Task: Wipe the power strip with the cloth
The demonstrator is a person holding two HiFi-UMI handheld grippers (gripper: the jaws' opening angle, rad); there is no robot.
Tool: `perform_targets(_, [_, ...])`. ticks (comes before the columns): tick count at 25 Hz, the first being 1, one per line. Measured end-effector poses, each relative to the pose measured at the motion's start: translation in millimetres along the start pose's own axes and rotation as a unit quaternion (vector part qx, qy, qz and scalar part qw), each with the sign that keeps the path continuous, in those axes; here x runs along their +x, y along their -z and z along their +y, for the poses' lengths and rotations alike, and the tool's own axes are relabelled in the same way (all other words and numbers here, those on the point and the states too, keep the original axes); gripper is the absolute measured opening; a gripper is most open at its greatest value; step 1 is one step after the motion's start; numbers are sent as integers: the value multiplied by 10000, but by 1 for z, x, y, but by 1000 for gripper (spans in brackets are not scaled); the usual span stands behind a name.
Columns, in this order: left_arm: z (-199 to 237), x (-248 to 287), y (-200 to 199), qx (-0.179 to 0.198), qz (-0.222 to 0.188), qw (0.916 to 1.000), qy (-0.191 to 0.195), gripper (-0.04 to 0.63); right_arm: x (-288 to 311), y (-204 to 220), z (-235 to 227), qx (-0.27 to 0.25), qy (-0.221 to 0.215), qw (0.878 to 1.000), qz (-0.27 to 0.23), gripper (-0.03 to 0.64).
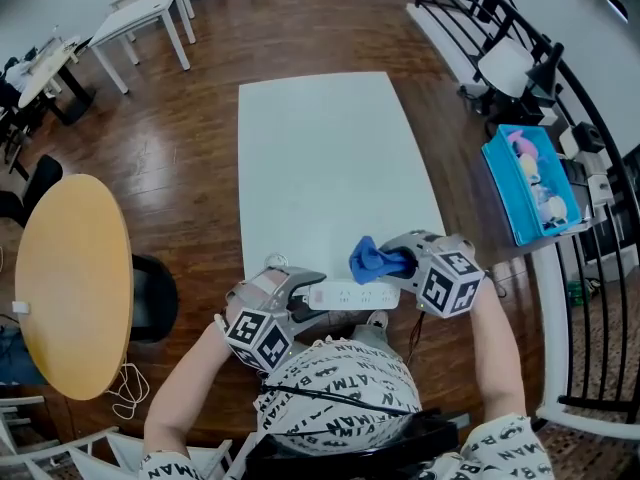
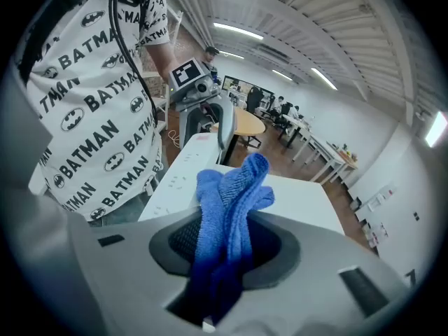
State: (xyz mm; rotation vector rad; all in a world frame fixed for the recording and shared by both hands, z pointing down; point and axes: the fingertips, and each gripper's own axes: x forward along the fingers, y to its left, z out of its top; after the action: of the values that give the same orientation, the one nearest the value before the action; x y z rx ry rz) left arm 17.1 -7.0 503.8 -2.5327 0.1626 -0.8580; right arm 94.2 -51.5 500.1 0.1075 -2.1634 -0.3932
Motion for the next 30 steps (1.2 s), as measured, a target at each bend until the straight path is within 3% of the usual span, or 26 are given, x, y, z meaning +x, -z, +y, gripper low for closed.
perform_targets(11, [-8,6,-16,257,-100,9995,126,282,13,-55,-3,-608,-211,9977,-226,135])
perform_targets(30, [7,-9,-11,-31,-182,9998,-100,282,-10,-13,1,-678,-398,9960,414,137])
